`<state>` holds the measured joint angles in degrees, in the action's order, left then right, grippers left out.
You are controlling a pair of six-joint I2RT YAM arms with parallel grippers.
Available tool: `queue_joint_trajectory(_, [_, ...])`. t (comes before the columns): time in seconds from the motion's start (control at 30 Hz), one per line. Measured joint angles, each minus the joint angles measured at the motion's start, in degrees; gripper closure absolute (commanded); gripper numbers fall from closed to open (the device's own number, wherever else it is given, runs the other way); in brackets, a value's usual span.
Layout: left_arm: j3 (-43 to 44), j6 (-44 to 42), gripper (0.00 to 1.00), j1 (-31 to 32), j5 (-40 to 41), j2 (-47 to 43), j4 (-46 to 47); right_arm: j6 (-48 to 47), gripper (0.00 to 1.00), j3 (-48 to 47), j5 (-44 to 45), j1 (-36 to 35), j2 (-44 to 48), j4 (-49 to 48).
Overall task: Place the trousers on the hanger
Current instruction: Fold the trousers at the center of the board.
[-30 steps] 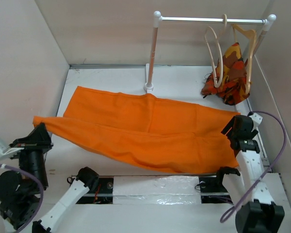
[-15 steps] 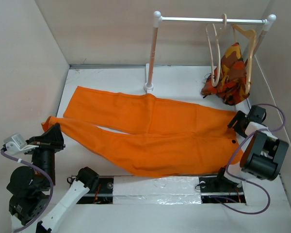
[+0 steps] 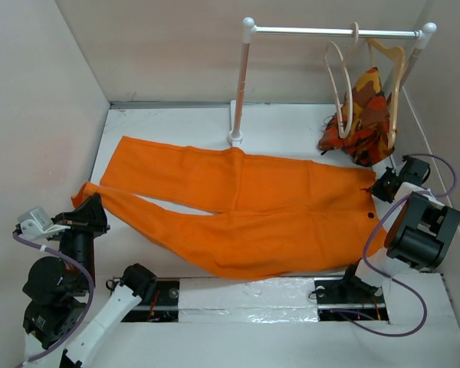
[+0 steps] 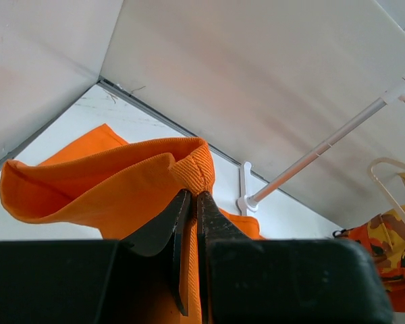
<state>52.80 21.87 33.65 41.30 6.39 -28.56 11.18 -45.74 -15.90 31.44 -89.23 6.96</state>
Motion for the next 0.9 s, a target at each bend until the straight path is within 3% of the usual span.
queue_joint_trajectory(0.3, [1.01,-0.31,1.0,0.04,2.16,-0.39,-1.4,1.51,0.99,-13.53,-0.7,-0.04,-3.52,-0.11])
queue_joint_trajectory(0.4, [3.34,-0.44,1.0,0.11,2.43,-0.39,-2.6,1.57,0.57,-16.35,-0.28,-0.02,-7.19,-1.7])
queue_joint_trajectory(0.43, [4.22,-0.42,1.0,0.11,2.45,-0.39,-2.69,1.84,0.28,-16.37,-0.15,-0.02,-7.91,-1.81])
queue_joint_trajectory(0.47, [5.14,-0.44,1.0,0.11,2.43,-0.39,-2.78,2.05,0.2,-16.35,0.46,-0.02,-8.44,-1.7])
queue_joint_trajectory(0.57, [6.91,-0.42,1.0,0.11,2.27,-0.39,-2.71,1.88,0.12,-15.32,2.4,0.0,-7.56,-0.24])
queue_joint_trajectory(0.7, [6.71,-0.42,1.0,0.11,1.51,-0.39,-2.56,2.82,0.15,-6.58,6.45,-0.2,5.29,0.87])
queue_joint_trajectory(0.8, [6.12,-0.42,1.0,0.11,0.66,-0.5,-2.14,4.26,0.48,2.25,9.29,0.46,20.28,2.14])
queue_joint_trajectory(0.83, [5.84,-0.42,1.0,0.15,0.35,-0.57,-1.88,4.98,0.82,6.86,11.37,0.9,29.38,3.21])
queue_joint_trajectory(0.87, [5.55,-0.42,1.0,0.37,0.0,-0.59,-1.68,5.57,0.96,9.73,12.57,1.16,34.86,3.61])
queue_joint_trajectory(0.9, [5.22,-0.39,1.0,0.42,-0.39,-0.61,-1.29,6.64,1.0,12.52,13.7,1.31,40.19,4.68])
